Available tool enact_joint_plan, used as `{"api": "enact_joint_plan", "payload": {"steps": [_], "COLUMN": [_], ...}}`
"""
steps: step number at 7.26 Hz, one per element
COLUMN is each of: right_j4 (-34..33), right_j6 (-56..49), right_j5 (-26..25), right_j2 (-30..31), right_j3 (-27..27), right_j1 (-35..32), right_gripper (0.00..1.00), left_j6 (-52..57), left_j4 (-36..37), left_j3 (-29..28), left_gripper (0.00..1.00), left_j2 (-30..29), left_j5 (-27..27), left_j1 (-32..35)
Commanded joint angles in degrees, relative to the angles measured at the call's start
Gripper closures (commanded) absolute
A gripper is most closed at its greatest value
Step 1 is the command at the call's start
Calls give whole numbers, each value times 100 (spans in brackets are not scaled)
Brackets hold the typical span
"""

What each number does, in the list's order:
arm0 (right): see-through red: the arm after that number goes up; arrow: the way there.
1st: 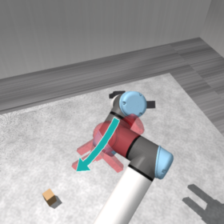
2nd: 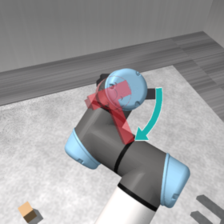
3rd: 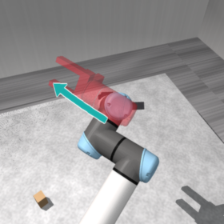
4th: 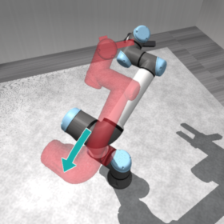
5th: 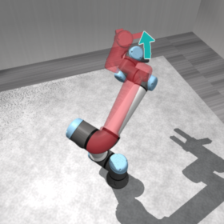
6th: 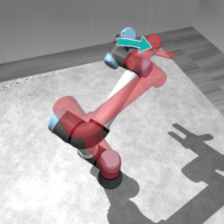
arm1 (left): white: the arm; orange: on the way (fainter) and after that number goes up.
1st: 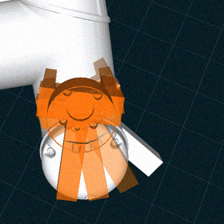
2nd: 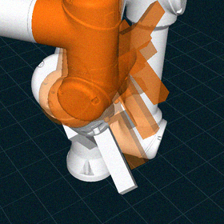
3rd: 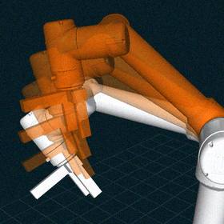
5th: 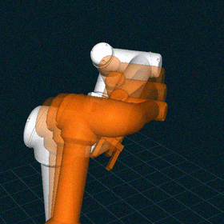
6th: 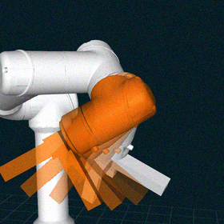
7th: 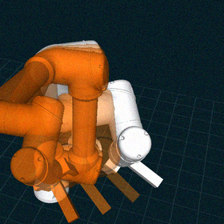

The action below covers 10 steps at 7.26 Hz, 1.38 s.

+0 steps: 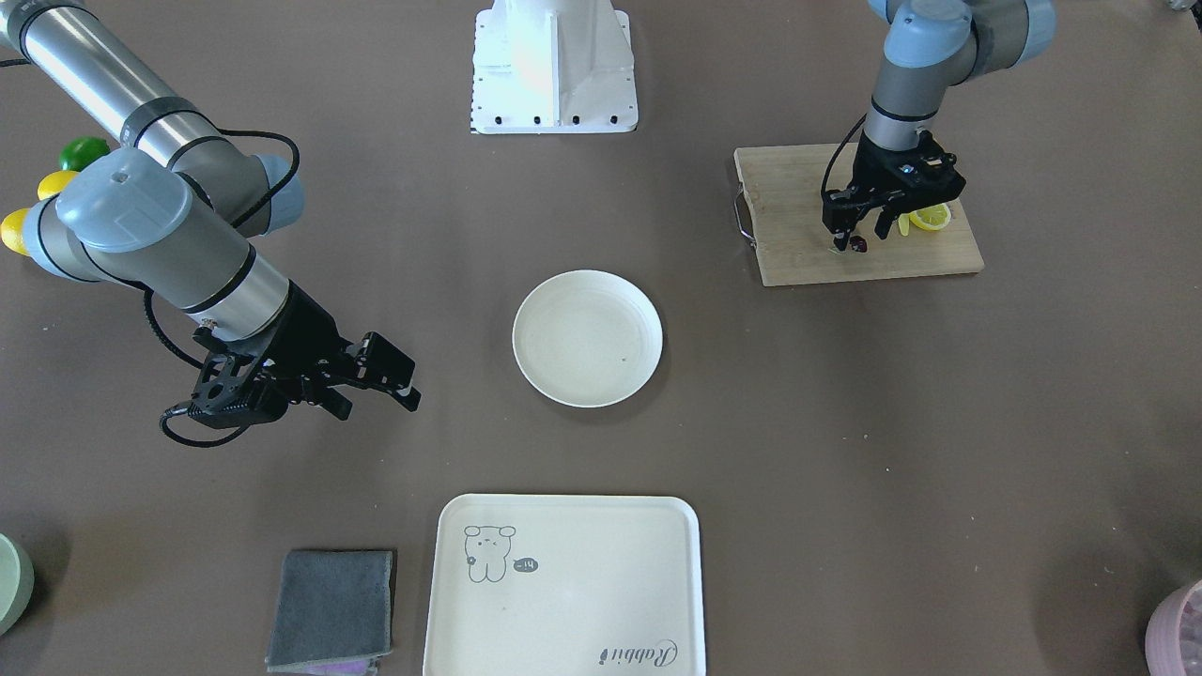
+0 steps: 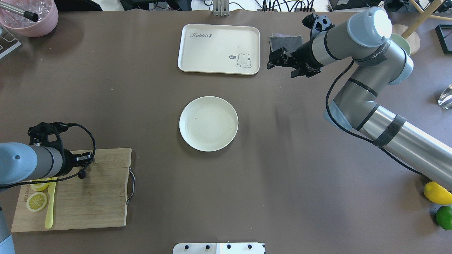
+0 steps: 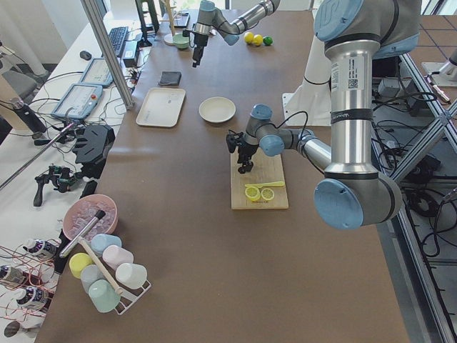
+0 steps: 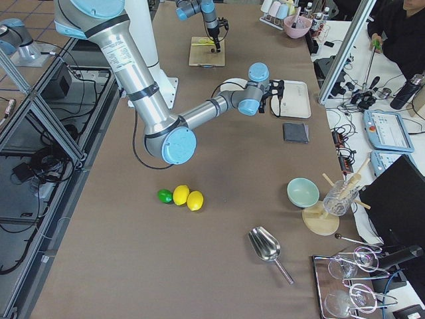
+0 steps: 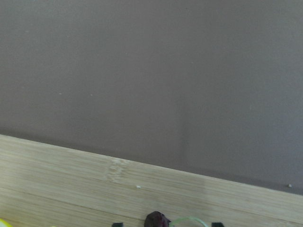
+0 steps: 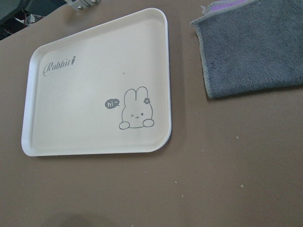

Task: Place red cherry on plate
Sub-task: 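Close the left gripper on the dark cherries and lift them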

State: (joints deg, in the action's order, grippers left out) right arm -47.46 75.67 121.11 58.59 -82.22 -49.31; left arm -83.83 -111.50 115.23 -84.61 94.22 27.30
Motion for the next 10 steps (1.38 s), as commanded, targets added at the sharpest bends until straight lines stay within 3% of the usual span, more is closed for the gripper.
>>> {"api": "enact_joint_plan", "payload": {"steps": [1, 3, 4, 6, 8, 10], "right_j4": [0, 0, 0, 0, 0, 0], "right_j6": [0, 0, 0, 9, 9, 9], "right_j5": [0, 0, 0, 0, 0, 9], "right_j2": [38, 47, 47, 47, 64, 187], "right_j3": [-4, -4, -4, -13, -74, -206], "right_j1": [1, -8, -8, -17, -17, -17], "right_gripper": [0, 0, 0, 0, 0, 0], "left_j6": [7, 15, 15, 355, 822, 894], "left_j4": [-3, -3, -3, -3, 6, 241], "left_j3": [-9, -9, 8, 139, 306, 211], "left_gripper": [59, 80, 100, 100, 100, 100], "left_j2": [-3, -21, -12, 40, 102, -736], "left_j5": [0, -9, 0, 17, 105, 324], "left_j1": [-93, -102, -93, 55, 633, 811]}}
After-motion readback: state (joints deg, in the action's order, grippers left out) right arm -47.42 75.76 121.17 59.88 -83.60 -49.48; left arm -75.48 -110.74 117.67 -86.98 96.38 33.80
